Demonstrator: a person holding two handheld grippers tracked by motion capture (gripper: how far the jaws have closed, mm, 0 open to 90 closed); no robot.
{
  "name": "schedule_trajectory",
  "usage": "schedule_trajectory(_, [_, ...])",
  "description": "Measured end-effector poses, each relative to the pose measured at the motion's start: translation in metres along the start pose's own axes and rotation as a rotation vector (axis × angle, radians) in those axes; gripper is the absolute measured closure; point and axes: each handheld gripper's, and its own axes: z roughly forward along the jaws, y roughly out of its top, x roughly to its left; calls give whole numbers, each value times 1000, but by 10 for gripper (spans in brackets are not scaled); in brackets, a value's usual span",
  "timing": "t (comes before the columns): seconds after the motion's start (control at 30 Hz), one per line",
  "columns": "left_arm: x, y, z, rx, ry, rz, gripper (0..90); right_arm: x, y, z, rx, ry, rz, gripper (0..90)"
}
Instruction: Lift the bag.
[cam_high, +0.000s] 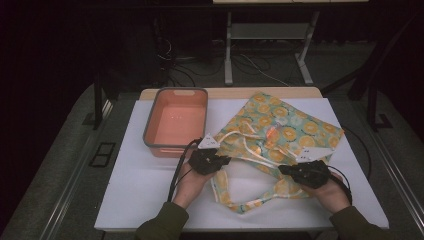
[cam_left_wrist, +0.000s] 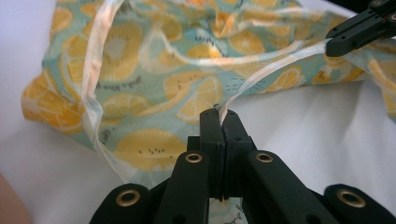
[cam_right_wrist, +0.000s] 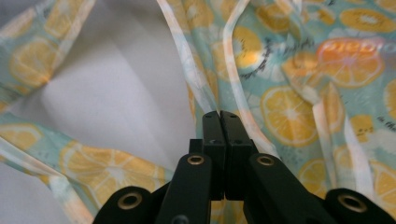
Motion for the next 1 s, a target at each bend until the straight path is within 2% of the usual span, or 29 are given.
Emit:
schedule_trajectory(0.2, [4,12,-6,-53,-5,-7,892,-9,10,-5,-53,-11,6,895])
schedule_trajectory(0.47, [-2,23,-15,-102,-6,11,893,-14,29,-19,-146,-26,-5,897])
schedule_trajectory(0.83, [-12,59,-61,-289,-22,31,893,-11,55,-52,-288,-29,-27,897])
schedule_trajectory(0.93, [-12,66,-66,-329,-25,35,893,-13,64,-60,-327,-37,-32,897])
schedule_trajectory(1.0, [-10,69,-63,-330,-18,31,893,-16,68,-61,-333,-53,-34,897])
